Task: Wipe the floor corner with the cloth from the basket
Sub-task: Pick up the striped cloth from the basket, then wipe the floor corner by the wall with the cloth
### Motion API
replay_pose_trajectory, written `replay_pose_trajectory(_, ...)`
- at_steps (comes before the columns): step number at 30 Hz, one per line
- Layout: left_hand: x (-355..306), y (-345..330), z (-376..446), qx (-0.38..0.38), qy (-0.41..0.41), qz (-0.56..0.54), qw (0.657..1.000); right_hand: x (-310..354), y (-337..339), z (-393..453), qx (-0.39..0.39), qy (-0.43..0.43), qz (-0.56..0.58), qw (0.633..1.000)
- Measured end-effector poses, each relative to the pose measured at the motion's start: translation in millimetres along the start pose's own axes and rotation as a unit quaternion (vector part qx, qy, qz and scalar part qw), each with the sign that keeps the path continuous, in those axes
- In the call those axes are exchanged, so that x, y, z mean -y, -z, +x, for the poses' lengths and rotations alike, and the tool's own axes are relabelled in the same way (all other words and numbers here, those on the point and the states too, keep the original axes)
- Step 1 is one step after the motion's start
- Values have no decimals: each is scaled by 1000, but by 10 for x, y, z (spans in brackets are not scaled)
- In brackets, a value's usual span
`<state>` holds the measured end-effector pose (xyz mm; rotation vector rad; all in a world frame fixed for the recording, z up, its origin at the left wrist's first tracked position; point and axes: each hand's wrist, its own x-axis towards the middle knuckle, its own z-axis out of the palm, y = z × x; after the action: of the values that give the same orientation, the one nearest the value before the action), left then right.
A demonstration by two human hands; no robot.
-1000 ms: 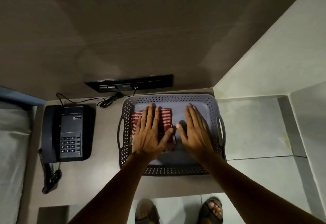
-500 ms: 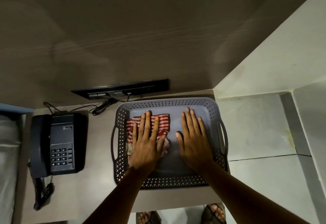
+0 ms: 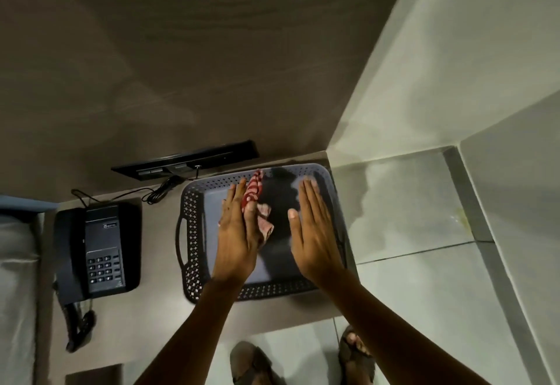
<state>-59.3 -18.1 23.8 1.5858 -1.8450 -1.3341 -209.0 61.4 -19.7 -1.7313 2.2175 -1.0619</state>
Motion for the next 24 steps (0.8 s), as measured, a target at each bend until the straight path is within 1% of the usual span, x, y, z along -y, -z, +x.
replay_pose_trajectory(2,-317,-70,-93,14,-13,-6,1000,10,311,-5,30,-73,99,992)
replay_pose_trajectory(3,-474,-107,-153,24,-18,-12,999,4,480,-27,41,-107,123,986)
replay_pose_trajectory(5,-790,-188,-263,37,-39,-20,998,-44,801,-102,31,-145,134,980)
replay_pose_trajectory(8,-1308,-419,-414,24,-82,-39,996,-269,1289,-256,21,-180,133,974)
replay_pose_trajectory(10,-1593,-695,-498,15,-91,-52,994,-503,1591,-413,12,-197,128,972)
replay_pose_trajectory(15,-2137,-1782,-789,25,-65,-115,991,-1376,2427,-838,11,-219,86,972)
replay_pose_trajectory(18,-2351,-2552,-982,19,-69,-89,993,-2054,2911,-1138,32,-229,48,972)
replay_pose_trajectory(21,-2420,-3221,-1072,20,-84,-87,992,-2679,3195,-1425,52,-226,18,972)
replay_pose_trajectory(24,-2261,-3899,-1036,42,-62,-112,991,-3306,3199,-1725,76,-227,-10,971)
